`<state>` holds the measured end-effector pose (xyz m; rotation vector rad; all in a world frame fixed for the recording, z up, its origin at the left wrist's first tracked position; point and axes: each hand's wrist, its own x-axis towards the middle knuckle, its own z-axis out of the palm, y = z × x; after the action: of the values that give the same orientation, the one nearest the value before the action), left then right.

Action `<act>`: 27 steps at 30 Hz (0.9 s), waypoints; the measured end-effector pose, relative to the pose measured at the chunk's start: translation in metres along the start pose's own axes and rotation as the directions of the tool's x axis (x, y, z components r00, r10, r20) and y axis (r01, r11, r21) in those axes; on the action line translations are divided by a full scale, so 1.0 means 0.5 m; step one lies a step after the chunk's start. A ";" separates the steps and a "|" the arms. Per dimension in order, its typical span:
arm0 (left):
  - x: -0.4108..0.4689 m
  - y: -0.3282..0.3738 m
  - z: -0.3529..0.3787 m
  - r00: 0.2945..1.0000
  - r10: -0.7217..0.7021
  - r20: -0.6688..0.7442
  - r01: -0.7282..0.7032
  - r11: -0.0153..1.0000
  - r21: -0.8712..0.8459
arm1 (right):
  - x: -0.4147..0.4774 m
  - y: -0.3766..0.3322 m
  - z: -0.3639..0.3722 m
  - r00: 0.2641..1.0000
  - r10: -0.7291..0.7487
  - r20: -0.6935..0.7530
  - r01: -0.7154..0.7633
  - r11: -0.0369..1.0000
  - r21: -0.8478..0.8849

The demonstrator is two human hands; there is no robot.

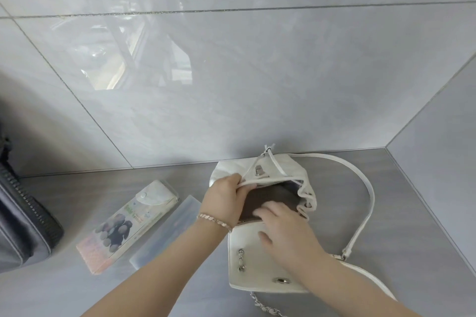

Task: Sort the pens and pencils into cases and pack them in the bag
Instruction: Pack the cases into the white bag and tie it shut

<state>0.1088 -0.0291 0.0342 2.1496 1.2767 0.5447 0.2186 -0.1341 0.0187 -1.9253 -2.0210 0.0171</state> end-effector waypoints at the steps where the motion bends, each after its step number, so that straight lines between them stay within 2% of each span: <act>1: 0.009 0.012 -0.003 1.000 -0.019 -0.014 0.019 1.000 -0.005 | 0.003 0.011 0.005 0.997 0.052 0.058 -0.049 0.997 -0.059; 3: 0.025 0.037 -0.010 0.999 -0.033 -0.011 0.033 0.999 0.026 | 0.023 0.026 -0.005 0.981 0.123 0.153 -0.102 0.986 -0.134; 6: 0.063 0.067 -0.036 0.999 -0.047 -0.016 0.049 0.992 0.117 | 0.056 0.026 -0.047 0.970 0.101 0.219 -0.047 0.970 -0.241; 9: 0.120 0.070 -0.069 0.991 -0.114 -0.068 0.125 0.972 0.197 | 0.061 0.009 -0.093 0.980 -0.025 0.199 0.081 0.957 -0.278; 12: 0.168 0.056 -0.090 0.984 -0.177 -0.024 0.176 0.937 0.302 | 0.040 0.004 -0.128 0.975 -0.119 0.189 0.177 0.927 -0.332; 14: 0.190 0.031 -0.092 0.963 -0.266 0.045 0.248 0.937 0.246 | 0.020 0.012 -0.127 0.947 -0.166 0.274 0.250 0.918 -0.308; 15: 0.193 0.020 -0.088 0.948 -0.308 0.075 0.285 0.932 0.222 | 0.012 0.016 -0.119 0.927 -0.140 0.349 0.248 0.925 -0.288; 18: 0.171 0.000 -0.062 0.930 -0.345 0.125 0.297 0.907 0.300 | 0.019 0.018 -0.106 0.860 -0.177 0.479 0.320 0.917 -0.236; 20: 0.145 -0.006 -0.044 0.929 -0.341 0.143 0.275 0.896 0.348 | 0.028 0.022 -0.097 0.855 -0.176 0.488 0.225 0.973 -0.044; 21: 0.132 -0.008 -0.040 0.932 -0.330 0.151 0.261 0.899 0.353 | 0.042 0.017 -0.106 0.852 -0.109 0.512 0.084 0.994 0.072; 22: 0.121 -0.009 -0.041 0.934 -0.317 0.165 0.250 0.909 0.334 | 0.055 0.011 -0.115 0.871 -0.027 0.490 -0.094 0.971 0.221; 23: 0.111 -0.009 -0.046 0.936 -0.301 0.184 0.243 0.927 0.285 | 0.066 0.012 -0.119 0.901 0.051 0.430 -0.206 0.924 0.322; 24: 0.097 -0.016 -0.055 0.936 -0.283 0.209 0.243 0.950 0.198 | 0.078 0.012 -0.121 0.910 0.114 0.399 -0.270 0.893 0.360; 25: 0.081 -0.024 -0.068 0.942 -0.249 0.225 0.245 0.968 0.047 | 0.089 0.017 -0.117 0.908 0.160 0.386 -0.296 0.899 0.324; 26: 0.064 -0.036 -0.080 0.952 -0.220 0.214 0.247 0.962 -0.112 | 0.098 0.023 -0.114 0.908 0.190 0.373 -0.309 0.905 0.291; 27: 0.048 -0.058 -0.092 0.963 -0.214 0.166 0.244 0.952 -0.187 | 0.105 0.028 -0.107 0.906 0.205 0.370 -0.322 0.901 0.292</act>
<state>0.0730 0.0154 0.0511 1.8069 1.3073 0.3978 0.2451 -0.0944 0.0781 -2.0451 -1.7640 0.7646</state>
